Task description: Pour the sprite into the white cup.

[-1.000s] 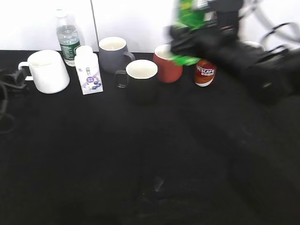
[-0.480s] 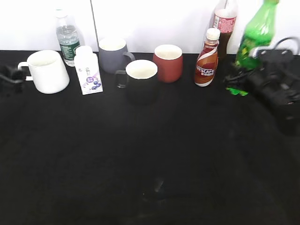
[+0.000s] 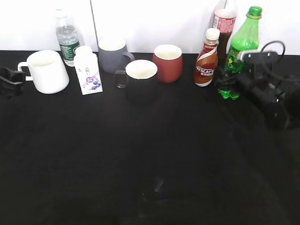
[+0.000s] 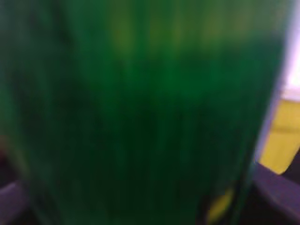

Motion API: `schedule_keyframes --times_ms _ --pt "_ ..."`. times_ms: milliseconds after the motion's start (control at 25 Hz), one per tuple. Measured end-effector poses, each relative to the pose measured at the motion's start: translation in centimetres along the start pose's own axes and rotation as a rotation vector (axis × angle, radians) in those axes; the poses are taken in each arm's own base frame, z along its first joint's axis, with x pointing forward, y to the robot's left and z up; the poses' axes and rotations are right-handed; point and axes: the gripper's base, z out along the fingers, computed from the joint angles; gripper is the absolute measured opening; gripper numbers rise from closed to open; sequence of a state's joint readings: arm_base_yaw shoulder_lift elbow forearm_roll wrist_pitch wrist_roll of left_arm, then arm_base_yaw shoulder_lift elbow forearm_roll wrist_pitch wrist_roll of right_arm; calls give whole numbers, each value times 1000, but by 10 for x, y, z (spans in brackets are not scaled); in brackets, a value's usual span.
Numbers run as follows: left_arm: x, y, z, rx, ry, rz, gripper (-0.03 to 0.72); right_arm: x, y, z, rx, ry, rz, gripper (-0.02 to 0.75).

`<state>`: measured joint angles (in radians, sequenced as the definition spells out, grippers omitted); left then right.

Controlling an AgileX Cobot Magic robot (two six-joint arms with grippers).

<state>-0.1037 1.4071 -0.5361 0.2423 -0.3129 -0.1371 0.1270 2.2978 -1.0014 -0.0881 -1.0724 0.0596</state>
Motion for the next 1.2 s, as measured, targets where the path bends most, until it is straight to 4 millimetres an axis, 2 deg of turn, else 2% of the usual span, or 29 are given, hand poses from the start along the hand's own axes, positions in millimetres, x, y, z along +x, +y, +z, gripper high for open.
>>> schedule_keyframes --times_ms 80,160,280,360,520,600,720,800,920,1000,1040,1080,1160,1200 --pt "1 0 0 -1 7 -14 392 -6 0 -3 3 27 -2 589" --pt "3 2 -3 -19 77 -22 392 -16 1 -16 8 75 -2 589" --pt "-5 7 -12 -67 214 -69 392 -24 2 -40 17 212 -5 589" --pt "-2 9 -16 -94 385 -139 409 -43 2 -57 32 404 -10 589" --pt "13 5 -34 -89 751 -189 442 -79 2 -111 119 1138 67 589" --pt "20 -2 -49 -15 917 -193 442 -97 6 -135 94 1331 70 589" --pt "7 -8 -91 31 908 -194 442 -143 10 -169 74 1280 67 589" --pt "-7 -10 -132 37 769 -174 442 -182 14 -200 71 1138 61 589" --pt "-14 -15 -202 36 487 -150 440 -238 20 -267 63 860 49 586" --pt "-9 -18 -234 31 349 -139 440 -258 24 -310 57 709 46 585" --pt "-1 -20 -245 29 294 -135 440 -260 26 -334 56 636 42 583" --pt "12 -21 -248 29 281 -134 439 -251 27 -349 60 616 35 583" --pt "33 -22 -248 15 261 -124 438 -213 26 -375 76 612 19 583" --pt "31 -20 -250 -6 213 -111 438 -191 25 -386 92 615 2 583"
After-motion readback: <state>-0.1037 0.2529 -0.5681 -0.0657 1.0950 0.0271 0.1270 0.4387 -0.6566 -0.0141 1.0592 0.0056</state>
